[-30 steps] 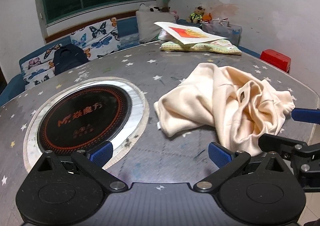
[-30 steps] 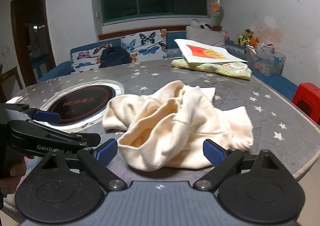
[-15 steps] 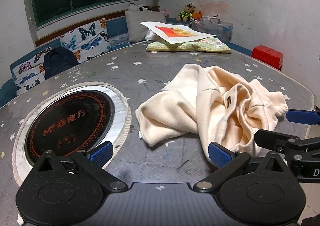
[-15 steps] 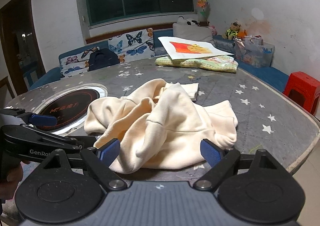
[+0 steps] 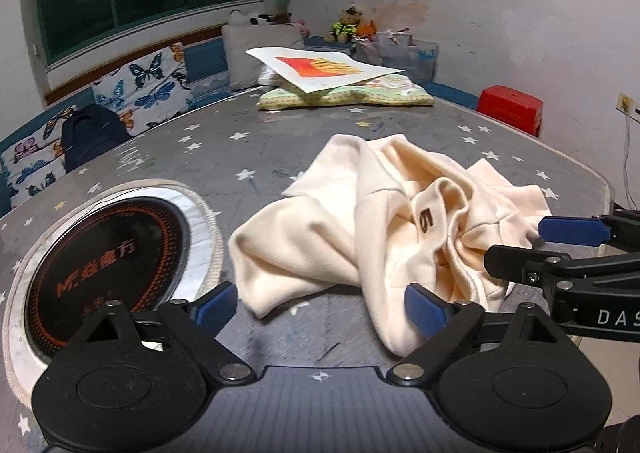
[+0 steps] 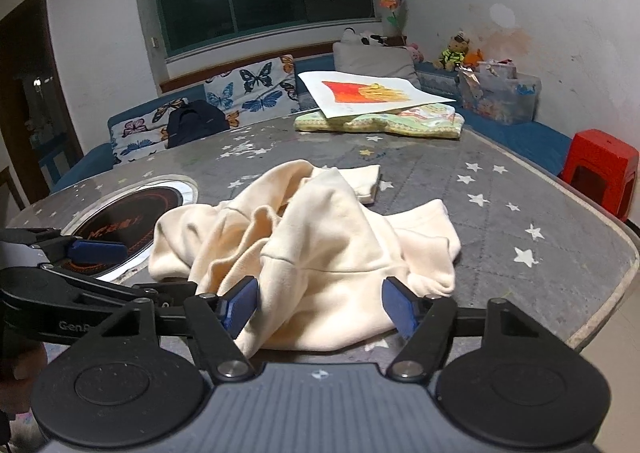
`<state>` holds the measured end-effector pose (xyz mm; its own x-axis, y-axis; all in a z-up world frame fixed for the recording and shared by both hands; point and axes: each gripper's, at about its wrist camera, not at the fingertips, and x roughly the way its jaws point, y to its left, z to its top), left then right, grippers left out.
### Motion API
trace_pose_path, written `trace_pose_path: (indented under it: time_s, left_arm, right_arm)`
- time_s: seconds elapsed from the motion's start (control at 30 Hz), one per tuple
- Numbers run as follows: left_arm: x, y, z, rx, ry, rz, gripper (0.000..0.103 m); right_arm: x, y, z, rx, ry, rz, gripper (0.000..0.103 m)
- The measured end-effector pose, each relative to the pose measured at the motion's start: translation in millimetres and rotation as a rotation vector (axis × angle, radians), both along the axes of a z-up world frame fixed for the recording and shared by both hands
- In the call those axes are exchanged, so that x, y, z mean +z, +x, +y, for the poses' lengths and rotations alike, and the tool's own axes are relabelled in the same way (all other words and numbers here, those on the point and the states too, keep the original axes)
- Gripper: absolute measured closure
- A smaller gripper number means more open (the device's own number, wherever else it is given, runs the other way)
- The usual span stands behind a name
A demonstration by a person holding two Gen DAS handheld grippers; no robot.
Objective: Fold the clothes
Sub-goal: 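Grasp the shirt with the right gripper while the left gripper grasps another part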
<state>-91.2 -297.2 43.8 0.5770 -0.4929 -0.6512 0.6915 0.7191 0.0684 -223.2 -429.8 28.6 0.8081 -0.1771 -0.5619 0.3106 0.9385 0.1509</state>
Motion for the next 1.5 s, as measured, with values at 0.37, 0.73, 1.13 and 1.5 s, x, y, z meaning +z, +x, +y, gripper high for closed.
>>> trace_pose_path:
  time_s: [0.37, 0.73, 1.13, 1.5]
  left_arm:
    - [-9.2, 1.1, -14.6, -0.057, 0.003, 0.032, 0.033]
    - [-12.6, -5.1, -20.7, -0.146, -0.025, 0.052, 0.087]
    - [-10.5, -9.2, 3.9, -0.150, -0.074, 0.080, 0.099]
    - [5.7, -1.7, 17.2, -0.134, -0.146, 0.123, 0.097]
  right_arm:
    - [-5.2, 2.2, -6.9, -0.003, 0.016, -0.003, 0.037]
    - [-8.3, 4.6, -15.8, -0.002, 0.059, -0.002, 0.067]
    - [-14.2, -1.5, -19.7, -0.022, 0.050, -0.006, 0.086]
    - [8.8, 19.5, -25.1, -0.013, 0.022, -0.071, 0.080]
